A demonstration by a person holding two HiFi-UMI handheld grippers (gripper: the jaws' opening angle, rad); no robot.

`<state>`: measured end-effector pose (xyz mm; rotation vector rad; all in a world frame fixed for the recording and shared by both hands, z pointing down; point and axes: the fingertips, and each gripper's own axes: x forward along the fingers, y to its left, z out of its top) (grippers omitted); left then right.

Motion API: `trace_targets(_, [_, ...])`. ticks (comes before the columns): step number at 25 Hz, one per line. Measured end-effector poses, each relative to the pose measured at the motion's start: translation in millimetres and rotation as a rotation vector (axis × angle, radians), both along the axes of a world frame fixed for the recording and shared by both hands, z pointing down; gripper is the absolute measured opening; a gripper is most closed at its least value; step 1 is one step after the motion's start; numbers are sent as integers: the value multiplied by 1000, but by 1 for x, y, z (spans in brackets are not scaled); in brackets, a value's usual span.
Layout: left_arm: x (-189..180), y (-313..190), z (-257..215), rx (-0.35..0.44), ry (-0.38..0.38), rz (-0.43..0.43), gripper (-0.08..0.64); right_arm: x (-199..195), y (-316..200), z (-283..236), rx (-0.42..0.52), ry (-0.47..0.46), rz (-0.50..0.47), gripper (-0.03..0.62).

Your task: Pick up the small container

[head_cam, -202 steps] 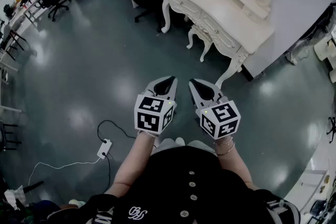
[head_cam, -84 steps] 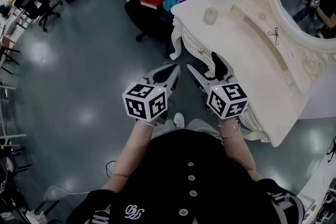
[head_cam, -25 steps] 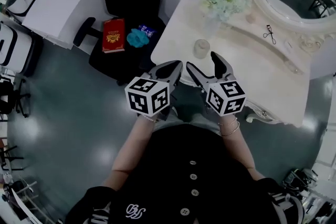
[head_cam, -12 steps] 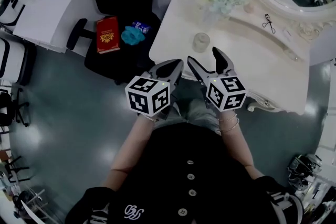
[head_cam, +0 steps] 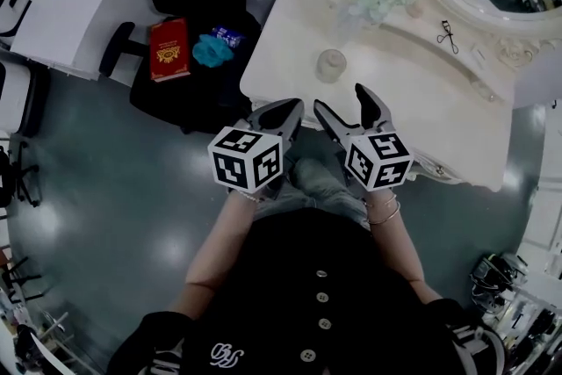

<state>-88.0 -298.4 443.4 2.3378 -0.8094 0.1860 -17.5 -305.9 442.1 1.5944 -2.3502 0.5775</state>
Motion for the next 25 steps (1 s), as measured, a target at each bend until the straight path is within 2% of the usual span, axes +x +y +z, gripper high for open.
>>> trace_targets(8, [5, -5, 8, -36, 14, -70, 11, 8, -6, 6, -34, 28, -68, 390])
trace_targets(14, [8, -9, 5, 45, -15, -78, 11, 0, -15, 8, -31, 40, -150, 377])
trace_targets(19, [6, -16, 12, 80, -72, -62, 12, 6, -33, 10, -9, 49, -141, 382])
trace_targets(22, [3, -17, 29, 53, -113, -60, 11, 11, -41, 21, -22, 61, -130, 388])
trace_targets(25, [1, -18, 40, 33, -111, -63, 11, 18, -50, 33, -32, 89, -96, 419])
